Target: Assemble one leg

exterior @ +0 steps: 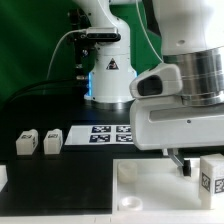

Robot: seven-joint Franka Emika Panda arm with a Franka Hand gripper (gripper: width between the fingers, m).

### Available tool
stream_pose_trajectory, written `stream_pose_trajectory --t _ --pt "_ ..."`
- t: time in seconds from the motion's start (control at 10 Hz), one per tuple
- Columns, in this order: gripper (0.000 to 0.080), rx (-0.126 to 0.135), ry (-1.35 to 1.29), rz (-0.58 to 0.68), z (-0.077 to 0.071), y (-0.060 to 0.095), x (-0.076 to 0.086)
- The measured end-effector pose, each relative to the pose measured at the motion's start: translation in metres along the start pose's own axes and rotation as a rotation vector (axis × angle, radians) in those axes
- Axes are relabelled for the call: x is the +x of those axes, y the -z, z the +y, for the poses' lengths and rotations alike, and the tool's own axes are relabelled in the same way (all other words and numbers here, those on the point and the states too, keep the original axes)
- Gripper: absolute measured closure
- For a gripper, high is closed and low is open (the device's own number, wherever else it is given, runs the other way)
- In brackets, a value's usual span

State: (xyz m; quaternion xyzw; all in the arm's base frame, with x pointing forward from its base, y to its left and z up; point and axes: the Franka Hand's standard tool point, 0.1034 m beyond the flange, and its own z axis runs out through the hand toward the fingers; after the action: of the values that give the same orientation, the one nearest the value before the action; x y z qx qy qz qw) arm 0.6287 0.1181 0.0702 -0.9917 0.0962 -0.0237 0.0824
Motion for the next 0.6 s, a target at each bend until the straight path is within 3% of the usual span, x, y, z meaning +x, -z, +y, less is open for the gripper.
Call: stream_pose_trajectory --t 0.1,0.2,0.5,0.6 --pt "0.0151 -0.019 0.177 0.020 0.0010 0.0014 0.0037" --pt "0.0151 -0.020 0.223 0.022 0.0027 0.0012 0.0045" --pt "0.0178 -0.016 0.165 0.021 0.0027 0.0003 0.0040" --pt "0.0351 -0.013 0.054 0.021 0.0021 0.0000 0.0037"
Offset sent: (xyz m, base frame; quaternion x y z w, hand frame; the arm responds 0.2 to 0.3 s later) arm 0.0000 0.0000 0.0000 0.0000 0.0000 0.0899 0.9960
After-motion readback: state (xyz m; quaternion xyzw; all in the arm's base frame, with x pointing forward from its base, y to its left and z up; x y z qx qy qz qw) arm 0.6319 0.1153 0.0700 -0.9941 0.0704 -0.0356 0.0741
